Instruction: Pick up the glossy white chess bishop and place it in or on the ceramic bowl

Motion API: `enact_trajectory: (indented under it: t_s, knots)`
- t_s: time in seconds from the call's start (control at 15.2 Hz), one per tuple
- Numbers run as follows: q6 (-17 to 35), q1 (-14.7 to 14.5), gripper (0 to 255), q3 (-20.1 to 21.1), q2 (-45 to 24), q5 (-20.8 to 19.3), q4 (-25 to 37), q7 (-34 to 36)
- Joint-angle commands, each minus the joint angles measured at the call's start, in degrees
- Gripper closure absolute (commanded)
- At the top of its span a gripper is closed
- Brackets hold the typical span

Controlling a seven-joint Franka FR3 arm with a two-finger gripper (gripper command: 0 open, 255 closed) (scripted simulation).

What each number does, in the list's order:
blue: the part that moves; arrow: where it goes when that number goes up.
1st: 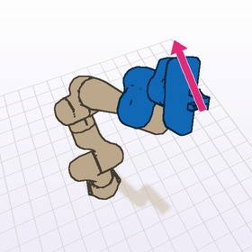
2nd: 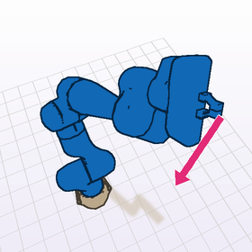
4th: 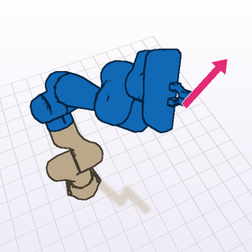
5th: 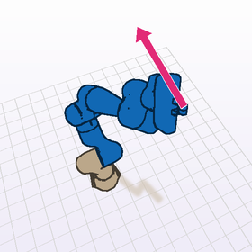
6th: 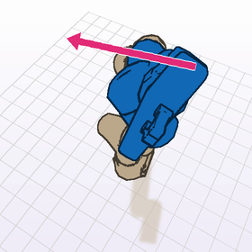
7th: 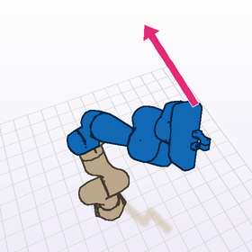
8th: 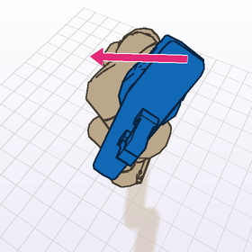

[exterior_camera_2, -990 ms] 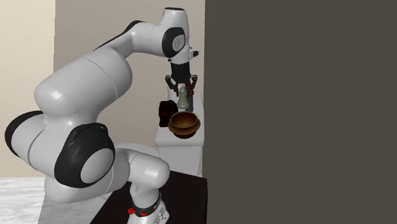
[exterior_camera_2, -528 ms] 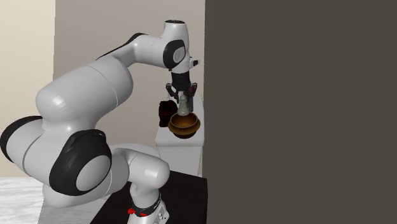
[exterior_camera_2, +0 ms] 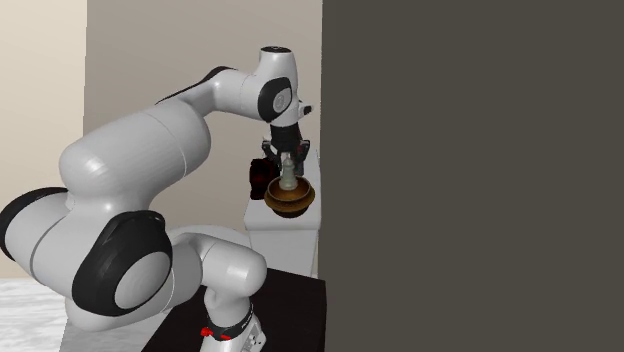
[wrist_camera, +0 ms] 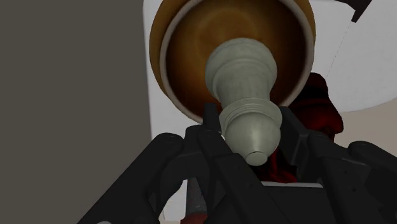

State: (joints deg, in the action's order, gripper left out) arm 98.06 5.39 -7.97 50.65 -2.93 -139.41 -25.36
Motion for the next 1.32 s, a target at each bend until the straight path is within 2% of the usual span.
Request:
enact_trajectory:
  t_s: [0.0,0.26,0.33,0.66,0.92,1.25]
  knots:
    - [0.1,0.0,255,0.0,0.0,0.0,-0.1,0.0]
    - [0.1,0.0,255,0.0,0.0,0.0,-0.1,0.0]
    - [0.1,0.0,0,0.0,0.0,0.0,-0.1,0.0]
    - [0.1,0.0,0,0.0,0.0,0.0,-0.1,0.0]
    - [-6.8,-0.2,0,0.2,-1.2,0.3,8.0,-0.1]
    - [-6.8,-0.2,0,0.2,-1.2,0.3,8.0,-0.1]
